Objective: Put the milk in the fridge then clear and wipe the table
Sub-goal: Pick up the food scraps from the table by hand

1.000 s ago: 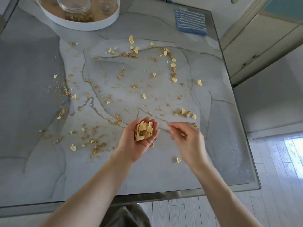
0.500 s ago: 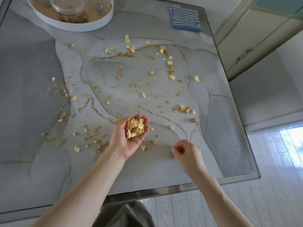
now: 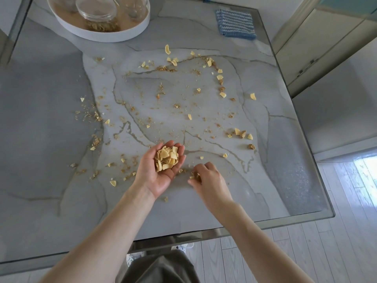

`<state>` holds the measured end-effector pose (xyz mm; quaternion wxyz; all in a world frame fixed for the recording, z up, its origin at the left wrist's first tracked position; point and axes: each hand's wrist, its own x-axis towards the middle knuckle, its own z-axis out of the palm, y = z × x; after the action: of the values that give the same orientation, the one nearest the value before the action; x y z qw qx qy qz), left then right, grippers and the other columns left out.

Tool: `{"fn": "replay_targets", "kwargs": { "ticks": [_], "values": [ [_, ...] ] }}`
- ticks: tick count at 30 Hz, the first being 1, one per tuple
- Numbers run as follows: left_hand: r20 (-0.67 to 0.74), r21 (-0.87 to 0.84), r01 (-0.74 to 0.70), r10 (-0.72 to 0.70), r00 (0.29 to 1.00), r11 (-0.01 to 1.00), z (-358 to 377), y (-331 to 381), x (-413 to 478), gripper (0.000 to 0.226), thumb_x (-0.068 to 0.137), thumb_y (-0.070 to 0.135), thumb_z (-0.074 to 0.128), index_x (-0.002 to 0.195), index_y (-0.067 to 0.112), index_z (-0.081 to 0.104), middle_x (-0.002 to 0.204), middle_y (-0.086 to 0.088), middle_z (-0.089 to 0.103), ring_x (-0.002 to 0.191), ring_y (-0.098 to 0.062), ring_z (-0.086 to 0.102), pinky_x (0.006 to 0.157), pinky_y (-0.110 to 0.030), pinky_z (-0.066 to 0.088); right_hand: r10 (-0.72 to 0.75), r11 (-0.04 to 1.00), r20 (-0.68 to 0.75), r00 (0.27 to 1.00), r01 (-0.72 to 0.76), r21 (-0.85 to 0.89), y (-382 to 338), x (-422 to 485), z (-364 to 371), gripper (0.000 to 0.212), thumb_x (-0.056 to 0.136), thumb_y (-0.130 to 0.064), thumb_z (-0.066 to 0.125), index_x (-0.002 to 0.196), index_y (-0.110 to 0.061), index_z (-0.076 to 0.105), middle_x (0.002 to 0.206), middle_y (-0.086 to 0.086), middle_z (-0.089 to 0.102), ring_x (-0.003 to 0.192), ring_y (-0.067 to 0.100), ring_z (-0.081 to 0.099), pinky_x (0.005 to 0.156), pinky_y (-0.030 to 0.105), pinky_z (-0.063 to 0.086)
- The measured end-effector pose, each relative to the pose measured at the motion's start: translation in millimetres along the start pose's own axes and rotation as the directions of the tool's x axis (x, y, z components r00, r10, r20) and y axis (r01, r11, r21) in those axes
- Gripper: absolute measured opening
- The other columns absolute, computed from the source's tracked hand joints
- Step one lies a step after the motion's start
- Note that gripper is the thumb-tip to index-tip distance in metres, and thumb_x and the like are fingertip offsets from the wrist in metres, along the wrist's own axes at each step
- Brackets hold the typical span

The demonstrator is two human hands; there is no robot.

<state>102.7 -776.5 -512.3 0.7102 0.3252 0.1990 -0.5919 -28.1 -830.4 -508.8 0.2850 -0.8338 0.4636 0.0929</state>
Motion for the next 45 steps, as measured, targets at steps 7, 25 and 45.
{"fn": "replay_targets", "kwargs": {
  "ticks": [7,25,45],
  "values": [
    [-0.004,0.007,-0.012,0.012,1.0,1.0,-11.8,10.2,-4.5,0.027,0.092,0.02,0.044,0.084,0.002,0.063,0.078,-0.011,0.07,0.07,-0.023,0.07,0.075,-0.038,0.055,0.061,0.998,-0.113,0.992,-0.062,-0.006,-8.1,2.5,1.9,0.019,0.087,-0.011,0.043,0.097,-0.002,0.056,0.094,0.013,0.051,0.076,0.028,0.047,0.063,0.027,0.034],
    [-0.062,0.02,0.08,-0.079,0.995,0.997,7.5,-17.5,-12.1,0.028,0.094,0.023,0.043,0.078,0.007,0.061,0.06,-0.006,0.069,0.055,-0.016,0.069,0.061,-0.029,0.05,-0.084,0.904,-0.253,0.964,0.18,0.388,-49.4,-17.0,-37.4,0.011,0.085,-0.014,0.059,0.093,-0.013,0.066,0.081,-0.008,0.06,0.07,-0.001,0.053,0.06,0.002,0.039],
    [-0.076,-0.103,-0.145,0.138,0.988,0.984,82.6,-72.4,62.8,0.031,0.094,0.023,0.041,0.076,0.006,0.06,0.072,-0.01,0.069,0.065,-0.021,0.069,0.072,-0.038,0.055,-0.158,0.981,0.015,0.987,0.158,-0.11,112.6,109.3,-107.5,0.022,0.09,-0.024,0.052,0.107,-0.014,0.061,0.112,0.008,0.051,0.106,0.027,0.05,0.084,0.027,0.039]
  ]
}}
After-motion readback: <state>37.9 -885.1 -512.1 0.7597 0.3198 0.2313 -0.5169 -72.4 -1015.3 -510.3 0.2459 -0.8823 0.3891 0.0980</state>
